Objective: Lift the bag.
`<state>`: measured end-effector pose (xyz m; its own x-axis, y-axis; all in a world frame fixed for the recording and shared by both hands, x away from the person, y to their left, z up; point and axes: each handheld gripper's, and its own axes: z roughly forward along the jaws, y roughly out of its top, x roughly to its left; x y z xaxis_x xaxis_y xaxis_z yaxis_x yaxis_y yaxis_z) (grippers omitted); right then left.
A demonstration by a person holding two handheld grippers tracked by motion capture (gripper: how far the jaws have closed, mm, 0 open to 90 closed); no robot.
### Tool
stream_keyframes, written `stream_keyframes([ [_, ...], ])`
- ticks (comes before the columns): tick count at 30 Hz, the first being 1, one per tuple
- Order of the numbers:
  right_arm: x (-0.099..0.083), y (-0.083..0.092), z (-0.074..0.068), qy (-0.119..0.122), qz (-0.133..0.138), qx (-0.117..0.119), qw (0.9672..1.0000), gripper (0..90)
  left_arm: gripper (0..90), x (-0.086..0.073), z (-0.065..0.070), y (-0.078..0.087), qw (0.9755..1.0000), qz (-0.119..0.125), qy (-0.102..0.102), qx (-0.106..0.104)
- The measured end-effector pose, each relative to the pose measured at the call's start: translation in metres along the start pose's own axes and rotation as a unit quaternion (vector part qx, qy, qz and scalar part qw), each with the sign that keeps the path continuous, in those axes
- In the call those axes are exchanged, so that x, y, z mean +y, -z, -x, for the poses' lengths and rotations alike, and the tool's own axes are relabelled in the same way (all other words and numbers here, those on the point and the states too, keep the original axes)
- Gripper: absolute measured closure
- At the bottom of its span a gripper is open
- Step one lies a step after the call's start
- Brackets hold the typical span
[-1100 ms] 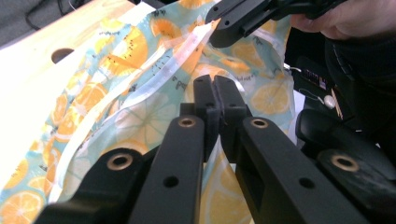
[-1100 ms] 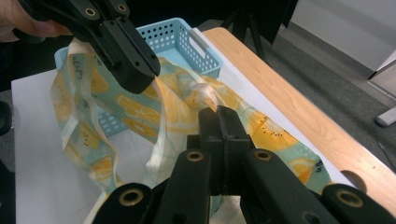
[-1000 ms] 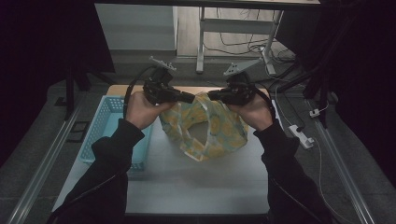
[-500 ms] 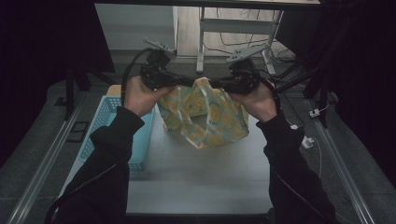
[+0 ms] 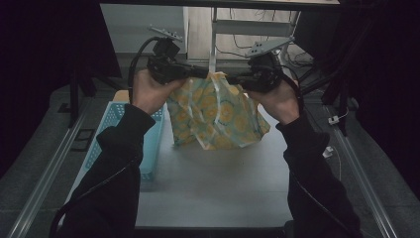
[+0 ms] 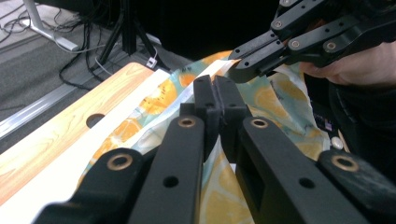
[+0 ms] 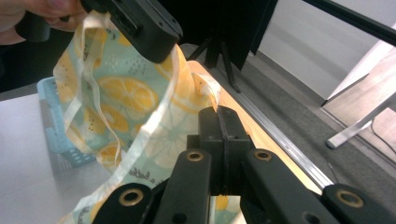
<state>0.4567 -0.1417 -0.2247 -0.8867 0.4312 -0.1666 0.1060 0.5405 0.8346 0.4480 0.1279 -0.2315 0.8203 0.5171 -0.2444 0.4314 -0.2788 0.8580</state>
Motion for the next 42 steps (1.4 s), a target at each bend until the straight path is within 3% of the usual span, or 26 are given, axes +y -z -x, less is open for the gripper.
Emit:
stream_keyframes([
  [7,-0.004,-0.006,0.003,-0.004,-0.004,-0.006,1.0000,89.5,89.2,-0.003,-0.008,-0.006,0.9999,0.008,0.005,0.014],
  [16,-0.025,-0.029,0.011,-0.019,-0.020,-0.008,0.9996,89.4,88.8,-0.018,-0.018,-0.029,0.9987,-0.016,-0.006,0.047],
  [31,-0.071,-0.060,0.015,-0.038,-0.030,0.003,0.9988,89.0,87.8,-0.058,-0.034,-0.069,0.9979,-0.041,-0.006,0.049],
  [42,-0.088,-0.076,0.013,-0.052,-0.038,0.009,0.9979,88.4,84.6,-0.076,-0.041,-0.087,0.9971,-0.054,-0.011,0.053],
])
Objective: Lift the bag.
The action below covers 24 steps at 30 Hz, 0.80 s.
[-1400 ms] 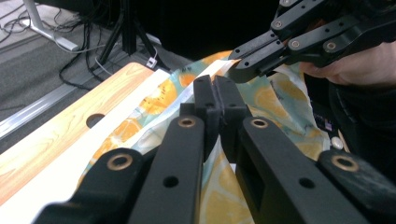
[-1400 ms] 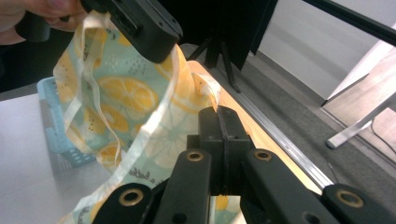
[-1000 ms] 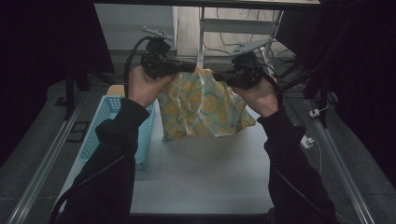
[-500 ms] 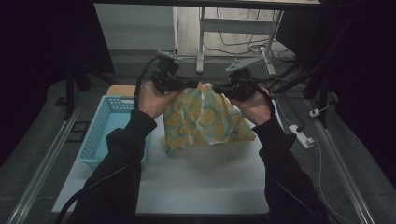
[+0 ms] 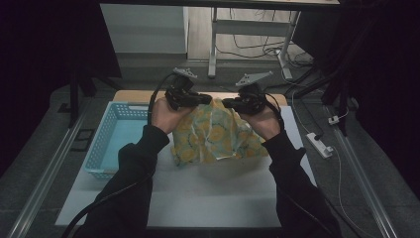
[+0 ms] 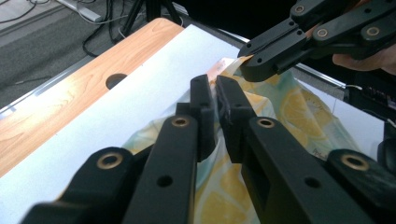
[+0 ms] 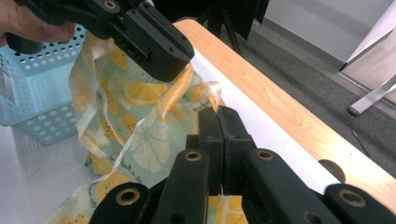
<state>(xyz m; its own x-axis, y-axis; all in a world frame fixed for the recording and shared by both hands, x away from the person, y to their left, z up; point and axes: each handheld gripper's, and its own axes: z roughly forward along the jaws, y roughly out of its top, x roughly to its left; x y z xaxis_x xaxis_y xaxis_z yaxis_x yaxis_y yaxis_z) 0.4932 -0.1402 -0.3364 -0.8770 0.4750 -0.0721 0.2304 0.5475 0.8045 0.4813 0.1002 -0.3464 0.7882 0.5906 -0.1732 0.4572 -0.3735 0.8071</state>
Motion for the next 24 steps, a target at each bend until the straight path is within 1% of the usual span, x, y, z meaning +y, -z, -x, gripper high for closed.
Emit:
stream_keyframes([
  [3,-0.004,-0.003,0.001,-0.005,-0.002,0.003,1.0000,87.6,81.6,-0.004,-0.001,-0.004,1.0000,-0.008,0.000,0.003],
  [4,-0.005,-0.004,0.001,-0.008,-0.002,0.004,1.0000,87.1,79.9,-0.005,-0.002,-0.005,0.9999,-0.010,0.003,0.001],
  [7,-0.008,-0.007,0.002,-0.015,-0.001,0.007,0.9999,84.7,71.9,-0.009,-0.004,-0.008,0.9998,-0.014,0.014,-0.003],
  [10,-0.011,-0.008,0.003,-0.025,0.003,0.011,0.9996,80.5,63.8,-0.013,-0.006,-0.008,0.9997,-0.013,0.019,-0.004],
  [14,-0.013,-0.005,0.003,-0.037,0.012,0.015,0.9991,73.6,53.4,-0.018,-0.009,-0.003,0.9997,-0.007,0.023,-0.011],
  [16,-0.014,-0.004,0.003,-0.041,0.016,0.013,0.9989,69.8,46.4,-0.021,-0.009,0.000,0.9998,-0.007,0.020,-0.006],
  [21,-0.018,0.000,0.002,-0.052,0.023,0.015,0.9982,61.9,35.6,-0.032,-0.008,0.009,0.9999,0.001,0.016,0.000],
  [24,-0.021,0.001,0.000,-0.054,0.026,0.012,0.9981,57.3,29.4,-0.039,-0.007,0.012,0.9998,-0.002,0.017,0.006],
])
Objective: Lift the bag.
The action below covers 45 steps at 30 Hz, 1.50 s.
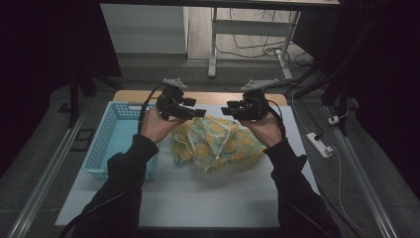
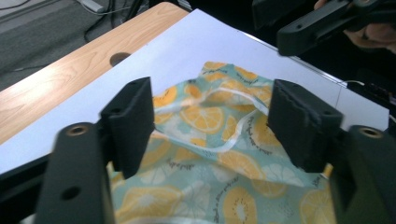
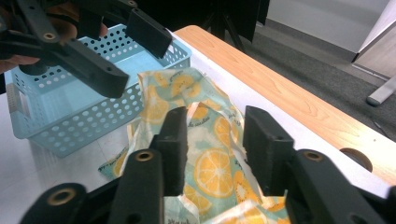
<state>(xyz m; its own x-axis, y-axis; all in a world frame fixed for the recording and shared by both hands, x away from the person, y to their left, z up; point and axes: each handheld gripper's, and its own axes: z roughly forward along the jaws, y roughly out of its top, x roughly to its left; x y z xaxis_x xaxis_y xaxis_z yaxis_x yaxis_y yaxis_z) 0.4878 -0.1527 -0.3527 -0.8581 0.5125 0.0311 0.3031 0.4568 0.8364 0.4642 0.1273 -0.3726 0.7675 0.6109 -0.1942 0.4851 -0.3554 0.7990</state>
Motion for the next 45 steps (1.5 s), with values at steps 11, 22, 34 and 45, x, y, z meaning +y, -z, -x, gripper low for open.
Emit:
stream_keyframes([
  [11,-0.016,0.005,-0.013,-0.002,0.013,0.000,0.9999,36.8,15.1,-0.030,0.011,0.007,0.9999,-0.009,-0.008,0.005],
  [22,-0.047,0.004,-0.024,-0.019,0.021,0.010,0.9996,20.1,5.8,-0.072,0.022,0.009,0.9999,-0.011,0.002,-0.006],
  [34,-0.076,0.004,-0.038,-0.017,0.020,0.006,0.9996,7.4,0.0,-0.113,0.029,0.020,0.9996,-0.005,0.020,-0.021],
  [45,-0.093,0.014,-0.051,-0.002,0.028,-0.011,0.9996,0.0,0.0,-0.143,0.040,0.034,0.9996,0.006,0.028,-0.010],
])
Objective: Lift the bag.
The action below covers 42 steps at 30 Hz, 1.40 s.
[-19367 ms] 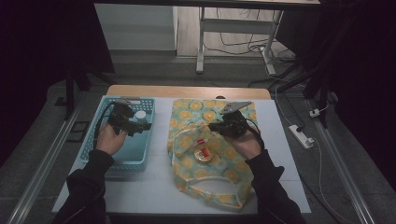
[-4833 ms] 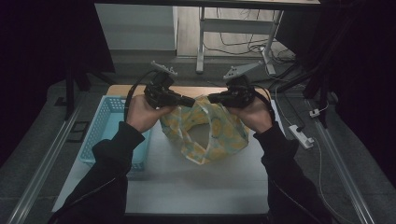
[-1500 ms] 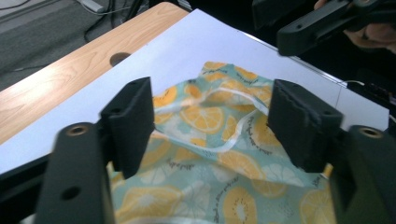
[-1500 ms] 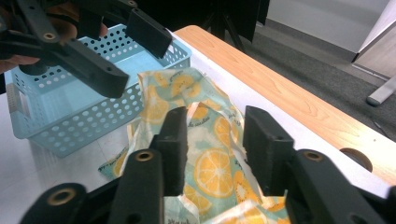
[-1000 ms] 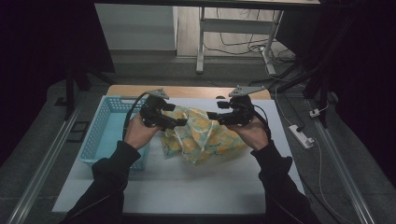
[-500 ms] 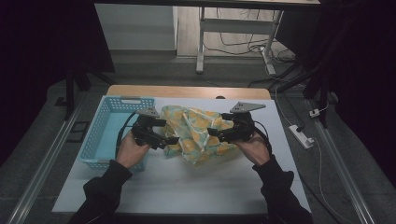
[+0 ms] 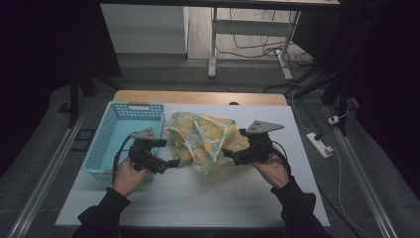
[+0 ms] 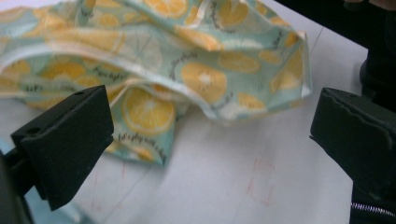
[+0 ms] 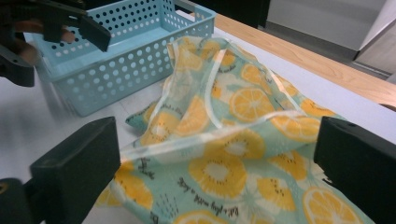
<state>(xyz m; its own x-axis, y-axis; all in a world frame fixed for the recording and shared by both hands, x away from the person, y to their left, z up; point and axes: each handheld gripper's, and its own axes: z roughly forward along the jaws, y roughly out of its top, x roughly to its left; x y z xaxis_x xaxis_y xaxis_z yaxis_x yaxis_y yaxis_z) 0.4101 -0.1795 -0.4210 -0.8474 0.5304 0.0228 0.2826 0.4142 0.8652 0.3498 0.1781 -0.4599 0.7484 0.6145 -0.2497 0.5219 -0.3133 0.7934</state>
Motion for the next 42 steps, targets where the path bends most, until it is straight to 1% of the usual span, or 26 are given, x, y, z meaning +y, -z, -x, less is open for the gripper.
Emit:
stream_keyframes([
  [2,-0.004,0.003,-0.001,0.000,0.000,-0.002,1.0000,0.0,0.0,-0.006,0.001,0.003,1.0000,-0.001,0.004,0.001],
  [6,-0.014,0.009,-0.003,0.002,-0.006,-0.011,0.9999,0.0,0.0,-0.021,0.004,0.010,0.9999,-0.003,0.012,0.009],
  [8,-0.020,0.012,-0.003,0.001,-0.008,-0.014,0.9999,0.0,0.0,-0.028,0.005,0.014,0.9998,-0.002,0.018,0.008],
  [15,-0.039,0.028,-0.006,0.001,-0.013,-0.029,0.9995,0.0,0.0,-0.055,0.013,0.033,0.9993,0.004,0.030,0.021],
  [21,-0.052,0.040,-0.008,-0.006,-0.016,-0.038,0.9991,0.0,0.0,-0.071,0.019,0.045,0.9986,0.007,0.036,0.039],
  [23,-0.056,0.043,-0.008,-0.009,-0.016,-0.042,0.9989,0.0,0.0,-0.076,0.020,0.049,0.9983,0.011,0.041,0.040],
  [25,-0.060,0.047,-0.008,-0.009,-0.017,-0.046,0.9987,0.0,0.0,-0.082,0.022,0.054,0.9977,0.025,0.041,0.049],
  [27,-0.064,0.051,-0.008,-0.010,-0.019,-0.052,0.9984,0.0,0.0,-0.085,0.023,0.060,0.9968,0.033,0.043,0.058],
  [30,-0.072,0.056,-0.009,-0.010,-0.024,-0.064,0.9976,0.0,0.0,-0.090,0.025,0.067,0.9960,0.036,0.051,0.064],
  [33,-0.081,0.061,-0.010,-0.014,-0.032,-0.070,0.9970,0.0,0.0,-0.097,0.028,0.073,0.9952,0.042,0.056,0.069],
  [36,-0.088,0.065,-0.011,-0.015,-0.036,-0.078,0.9962,0.0,0.0,-0.104,0.029,0.078,0.9943,0.038,0.061,0.078],
  [42,-0.102,0.075,-0.011,-0.026,-0.042,-0.090,0.9947,0.0,0.0,-0.120,0.031,0.085,0.9925,0.028,0.072,0.095],
])
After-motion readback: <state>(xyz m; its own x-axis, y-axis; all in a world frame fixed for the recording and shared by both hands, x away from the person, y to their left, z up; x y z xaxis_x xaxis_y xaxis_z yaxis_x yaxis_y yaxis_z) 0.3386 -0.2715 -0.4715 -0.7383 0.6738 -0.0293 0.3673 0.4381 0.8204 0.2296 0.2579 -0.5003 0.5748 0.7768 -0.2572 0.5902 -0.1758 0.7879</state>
